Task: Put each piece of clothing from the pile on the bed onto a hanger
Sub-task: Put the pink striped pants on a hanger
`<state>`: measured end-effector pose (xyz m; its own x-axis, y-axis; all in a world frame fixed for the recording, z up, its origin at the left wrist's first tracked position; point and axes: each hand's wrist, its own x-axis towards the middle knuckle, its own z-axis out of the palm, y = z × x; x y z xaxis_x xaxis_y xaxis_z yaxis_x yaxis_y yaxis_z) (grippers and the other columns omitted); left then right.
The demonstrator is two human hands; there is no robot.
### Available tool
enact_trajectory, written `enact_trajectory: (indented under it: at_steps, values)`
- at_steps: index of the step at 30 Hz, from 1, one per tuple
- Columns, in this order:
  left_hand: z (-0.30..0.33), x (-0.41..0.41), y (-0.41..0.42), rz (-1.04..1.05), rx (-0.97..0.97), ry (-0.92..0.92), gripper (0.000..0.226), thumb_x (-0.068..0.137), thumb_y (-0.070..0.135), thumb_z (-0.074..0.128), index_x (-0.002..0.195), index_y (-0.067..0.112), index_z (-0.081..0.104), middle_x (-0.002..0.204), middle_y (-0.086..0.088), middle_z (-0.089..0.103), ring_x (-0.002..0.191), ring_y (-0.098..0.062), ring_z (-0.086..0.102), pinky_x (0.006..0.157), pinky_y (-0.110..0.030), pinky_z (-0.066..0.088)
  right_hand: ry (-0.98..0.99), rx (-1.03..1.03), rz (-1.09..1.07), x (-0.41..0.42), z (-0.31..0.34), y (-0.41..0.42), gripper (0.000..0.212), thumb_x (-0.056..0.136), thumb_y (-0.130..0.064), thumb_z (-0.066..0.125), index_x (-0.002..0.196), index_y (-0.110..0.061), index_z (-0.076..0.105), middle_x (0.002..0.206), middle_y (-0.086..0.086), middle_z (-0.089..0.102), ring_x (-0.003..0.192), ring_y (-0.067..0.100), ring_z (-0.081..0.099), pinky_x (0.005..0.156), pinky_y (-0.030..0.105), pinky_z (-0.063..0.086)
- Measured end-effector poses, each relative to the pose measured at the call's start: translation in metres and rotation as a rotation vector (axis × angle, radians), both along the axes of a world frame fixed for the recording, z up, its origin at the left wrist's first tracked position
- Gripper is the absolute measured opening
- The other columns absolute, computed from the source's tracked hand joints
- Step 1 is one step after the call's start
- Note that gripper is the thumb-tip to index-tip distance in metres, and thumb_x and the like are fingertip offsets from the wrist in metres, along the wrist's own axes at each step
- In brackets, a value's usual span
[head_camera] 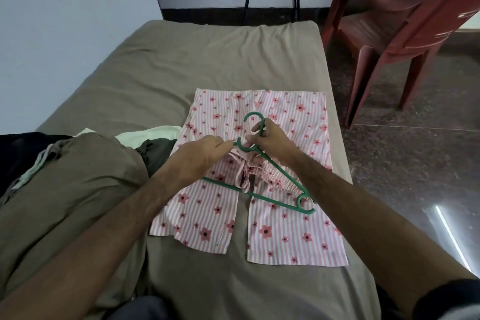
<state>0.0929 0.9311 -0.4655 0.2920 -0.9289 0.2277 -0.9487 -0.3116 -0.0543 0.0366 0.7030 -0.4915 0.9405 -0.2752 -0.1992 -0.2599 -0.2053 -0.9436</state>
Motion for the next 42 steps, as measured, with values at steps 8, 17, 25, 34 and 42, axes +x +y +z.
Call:
enact_trajectory:
  at_steps: [8, 17, 25, 34, 42]
  values:
    - [0.011, 0.015, 0.007, 0.003, -0.115, -0.043, 0.032, 0.072, -0.012, 0.043, 0.092, 0.002, 0.064, 0.093, -0.012, 0.060, 0.086, -0.031, 0.058, 0.071, -0.039, 0.053, -0.052, 0.130, -0.137, -0.005, 0.014, -0.040, 0.026, 0.097, -0.009, 0.064, 0.109, -0.010, 0.040, 0.090, 0.021, 0.070, 0.060, 0.035, 0.070, 0.058, 0.051, 0.062]
    - [0.009, 0.010, 0.016, -0.138, -0.089, -0.158, 0.027, 0.086, -0.008, 0.045, 0.094, 0.003, 0.069, 0.091, -0.013, 0.064, 0.079, -0.030, 0.060, 0.064, -0.041, 0.049, -0.111, 0.112, -0.122, 0.002, 0.017, -0.080, 0.024, 0.098, -0.010, 0.063, 0.109, -0.011, 0.041, 0.094, 0.025, 0.070, 0.058, 0.032, 0.067, 0.054, 0.041, 0.061]
    - [-0.012, -0.017, 0.017, -0.261, 0.017, -0.195, 0.028, 0.088, 0.000, 0.069, 0.114, 0.006, 0.065, 0.105, -0.010, 0.063, 0.096, -0.026, 0.059, 0.077, -0.037, 0.046, -0.161, 0.011, 0.113, 0.034, 0.021, -0.085, 0.018, 0.102, -0.003, 0.053, 0.116, -0.005, 0.044, 0.087, 0.015, 0.073, 0.052, 0.018, 0.063, 0.051, 0.027, 0.049]
    - [-0.030, -0.015, 0.021, -0.099, 0.023, -0.101, 0.052, 0.074, 0.000, 0.067, 0.123, 0.015, 0.059, 0.118, -0.007, 0.061, 0.107, -0.026, 0.058, 0.084, -0.037, 0.046, -0.195, 0.152, 0.119, 0.069, 0.024, -0.104, 0.019, 0.101, -0.003, 0.053, 0.118, -0.007, 0.044, 0.090, 0.020, 0.072, 0.067, 0.029, 0.069, 0.061, 0.033, 0.061]
    - [-0.066, -0.031, -0.099, 0.077, 0.118, 0.009, 0.059, 0.089, 0.037, 0.056, 0.143, 0.017, 0.041, 0.142, -0.007, 0.050, 0.119, -0.029, 0.054, 0.090, -0.046, 0.049, -0.101, 0.145, 0.041, 0.062, 0.011, -0.099, 0.018, 0.101, -0.009, 0.057, 0.115, -0.006, 0.046, 0.095, 0.021, 0.072, 0.069, 0.026, 0.073, 0.061, 0.033, 0.060]
